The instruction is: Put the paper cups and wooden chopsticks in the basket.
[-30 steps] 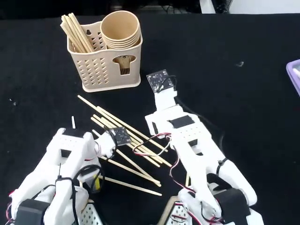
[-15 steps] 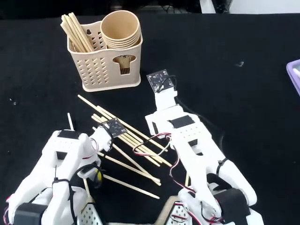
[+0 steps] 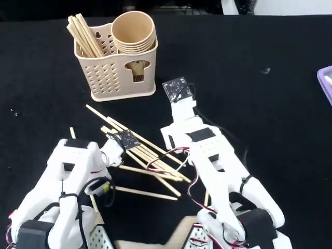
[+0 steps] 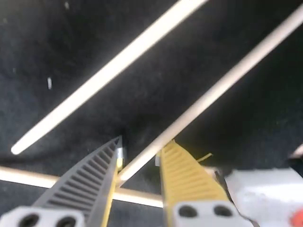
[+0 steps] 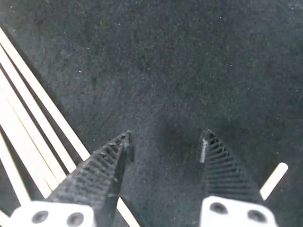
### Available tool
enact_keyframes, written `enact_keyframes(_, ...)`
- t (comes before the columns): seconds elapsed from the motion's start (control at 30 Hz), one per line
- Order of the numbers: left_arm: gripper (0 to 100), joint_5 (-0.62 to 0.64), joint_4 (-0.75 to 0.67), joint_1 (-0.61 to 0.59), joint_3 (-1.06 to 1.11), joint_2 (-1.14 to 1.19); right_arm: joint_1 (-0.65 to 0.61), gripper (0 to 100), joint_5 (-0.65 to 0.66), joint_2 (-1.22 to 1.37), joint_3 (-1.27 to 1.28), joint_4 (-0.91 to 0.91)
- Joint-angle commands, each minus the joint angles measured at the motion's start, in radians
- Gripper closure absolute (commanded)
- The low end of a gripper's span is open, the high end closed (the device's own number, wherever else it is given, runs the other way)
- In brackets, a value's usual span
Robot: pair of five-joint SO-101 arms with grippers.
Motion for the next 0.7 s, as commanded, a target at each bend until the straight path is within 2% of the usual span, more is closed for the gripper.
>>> enact_keyframes(0.0, 89, 0.006, 0.064, -0.022, -0.088, -0.012, 0.021, 76.9, -0.005, -0.042, -0.053, -0.021)
enact_keyframes(0.23, 89, 0.006, 0.060, -0.027, -0.101, -0.012, 0.021, 76.9, -0.005, -0.042, -0.051, -0.021)
enact_keyframes(0.43, 89, 0.018, -0.049, -0.030, -0.110, -0.012, 0.021, 76.9, -0.005, -0.041, -0.051, -0.021)
enact_keyframes(0.57, 89, 0.123, -0.149, -0.031, -0.099, -0.012, 0.021, 76.9, -0.005, -0.036, -0.051, -0.021)
enact_keyframes(0.67, 89, 0.126, -0.163, -0.031, -0.110, -0.012, 0.021, 76.9, -0.005, -0.035, -0.050, -0.021)
